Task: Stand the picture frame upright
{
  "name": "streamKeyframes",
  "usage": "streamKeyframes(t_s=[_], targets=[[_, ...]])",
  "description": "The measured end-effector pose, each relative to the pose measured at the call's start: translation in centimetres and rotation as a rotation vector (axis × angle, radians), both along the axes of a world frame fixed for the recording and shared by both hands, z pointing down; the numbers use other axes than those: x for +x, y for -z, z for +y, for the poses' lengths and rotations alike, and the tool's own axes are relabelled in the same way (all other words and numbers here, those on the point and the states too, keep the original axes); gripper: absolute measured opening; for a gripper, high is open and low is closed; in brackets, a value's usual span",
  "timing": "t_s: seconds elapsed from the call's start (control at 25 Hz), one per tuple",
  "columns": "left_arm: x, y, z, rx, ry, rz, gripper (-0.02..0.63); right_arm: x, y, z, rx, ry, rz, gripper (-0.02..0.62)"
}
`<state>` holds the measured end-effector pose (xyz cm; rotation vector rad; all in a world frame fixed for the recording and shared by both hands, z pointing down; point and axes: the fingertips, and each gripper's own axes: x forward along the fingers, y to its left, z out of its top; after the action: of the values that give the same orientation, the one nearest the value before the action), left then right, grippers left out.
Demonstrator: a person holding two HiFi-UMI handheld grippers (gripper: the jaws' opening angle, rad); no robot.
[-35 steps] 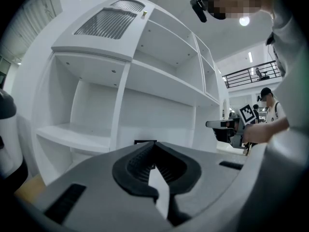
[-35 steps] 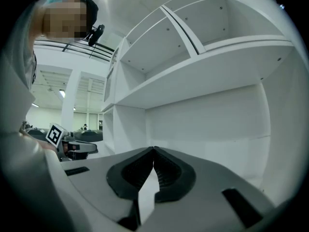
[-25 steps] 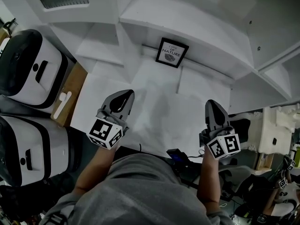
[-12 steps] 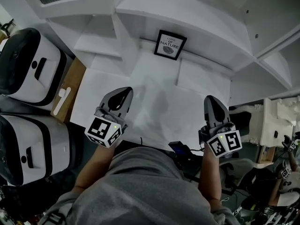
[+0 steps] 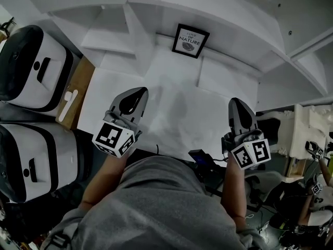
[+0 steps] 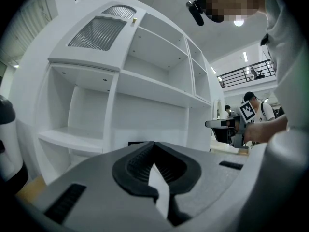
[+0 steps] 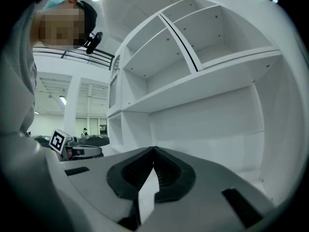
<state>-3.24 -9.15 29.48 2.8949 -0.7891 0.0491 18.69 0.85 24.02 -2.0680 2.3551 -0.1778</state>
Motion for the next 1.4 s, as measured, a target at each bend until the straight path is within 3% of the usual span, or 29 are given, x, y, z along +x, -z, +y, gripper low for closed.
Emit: streamKeyframes(t_s=[1.4], targets=[[1.1,-0.7,-0.9,-0.007,0.009,0.003,0.008,-0.8,-0.9,-1.0,0.008,0.021,-0.008,0.025]])
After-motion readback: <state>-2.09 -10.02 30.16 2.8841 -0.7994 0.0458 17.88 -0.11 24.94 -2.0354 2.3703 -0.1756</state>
